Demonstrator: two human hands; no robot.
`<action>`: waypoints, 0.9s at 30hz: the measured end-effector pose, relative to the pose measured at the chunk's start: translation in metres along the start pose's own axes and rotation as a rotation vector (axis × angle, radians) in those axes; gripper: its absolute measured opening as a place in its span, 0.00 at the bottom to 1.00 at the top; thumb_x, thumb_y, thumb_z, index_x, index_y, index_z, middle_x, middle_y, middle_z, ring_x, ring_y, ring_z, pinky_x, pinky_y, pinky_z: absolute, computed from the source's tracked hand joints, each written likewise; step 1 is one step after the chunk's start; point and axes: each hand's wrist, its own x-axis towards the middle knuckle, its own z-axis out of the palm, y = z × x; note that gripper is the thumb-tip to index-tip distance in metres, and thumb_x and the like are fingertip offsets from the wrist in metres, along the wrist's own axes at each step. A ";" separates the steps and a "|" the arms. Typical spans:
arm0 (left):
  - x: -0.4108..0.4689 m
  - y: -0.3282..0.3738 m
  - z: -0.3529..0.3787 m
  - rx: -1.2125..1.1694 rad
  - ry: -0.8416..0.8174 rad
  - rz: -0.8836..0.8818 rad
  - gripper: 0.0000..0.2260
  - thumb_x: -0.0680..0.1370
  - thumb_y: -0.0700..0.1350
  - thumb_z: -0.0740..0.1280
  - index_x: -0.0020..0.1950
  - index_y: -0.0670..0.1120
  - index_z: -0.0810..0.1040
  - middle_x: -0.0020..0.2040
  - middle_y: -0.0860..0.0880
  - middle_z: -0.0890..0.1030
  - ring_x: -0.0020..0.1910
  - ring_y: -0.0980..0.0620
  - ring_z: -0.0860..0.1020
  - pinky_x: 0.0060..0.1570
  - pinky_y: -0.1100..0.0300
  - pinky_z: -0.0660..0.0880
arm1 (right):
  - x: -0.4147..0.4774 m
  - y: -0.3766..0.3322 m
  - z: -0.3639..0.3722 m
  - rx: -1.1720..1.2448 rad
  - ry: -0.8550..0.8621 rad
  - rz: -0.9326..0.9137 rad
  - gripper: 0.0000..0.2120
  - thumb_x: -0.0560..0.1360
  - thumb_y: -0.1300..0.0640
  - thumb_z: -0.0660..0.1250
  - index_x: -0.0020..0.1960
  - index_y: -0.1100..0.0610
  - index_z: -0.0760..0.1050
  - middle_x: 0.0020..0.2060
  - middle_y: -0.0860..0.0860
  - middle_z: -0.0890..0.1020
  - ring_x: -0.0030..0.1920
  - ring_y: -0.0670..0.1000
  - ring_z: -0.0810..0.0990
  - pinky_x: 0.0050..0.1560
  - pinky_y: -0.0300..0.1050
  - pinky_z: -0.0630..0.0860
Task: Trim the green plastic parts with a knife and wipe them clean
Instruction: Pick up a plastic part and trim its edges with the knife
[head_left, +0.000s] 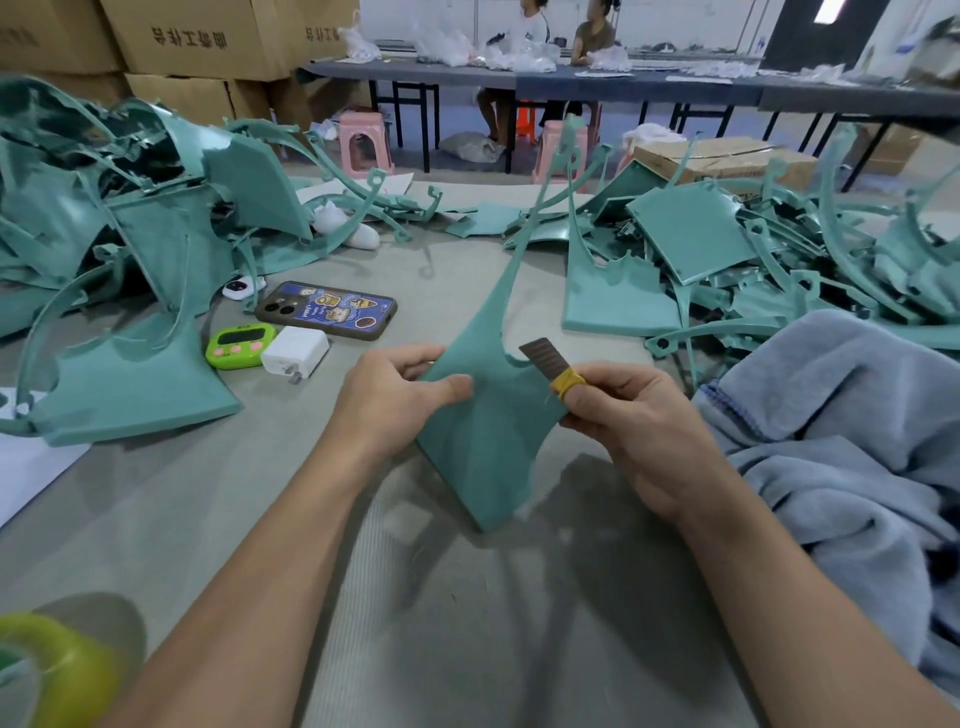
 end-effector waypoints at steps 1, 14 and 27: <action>-0.001 0.000 0.003 -0.009 0.004 -0.001 0.16 0.62 0.61 0.75 0.47 0.59 0.87 0.42 0.55 0.86 0.44 0.51 0.86 0.53 0.46 0.81 | -0.001 0.000 0.001 0.031 -0.018 0.026 0.10 0.74 0.67 0.70 0.43 0.56 0.87 0.45 0.56 0.87 0.48 0.53 0.83 0.56 0.51 0.80; 0.013 -0.010 0.002 -0.523 0.112 -0.364 0.05 0.79 0.46 0.70 0.44 0.47 0.80 0.40 0.50 0.87 0.34 0.53 0.85 0.38 0.58 0.77 | -0.011 -0.010 0.004 -0.334 -0.016 -0.002 0.07 0.73 0.66 0.73 0.46 0.58 0.88 0.40 0.58 0.87 0.40 0.51 0.81 0.46 0.40 0.79; 0.001 0.001 0.010 -0.506 -0.017 -0.373 0.06 0.80 0.43 0.69 0.49 0.40 0.81 0.46 0.39 0.86 0.43 0.42 0.84 0.59 0.40 0.79 | -0.013 -0.012 0.009 -0.296 0.053 -0.066 0.09 0.74 0.69 0.72 0.43 0.58 0.88 0.36 0.57 0.86 0.37 0.49 0.79 0.42 0.42 0.79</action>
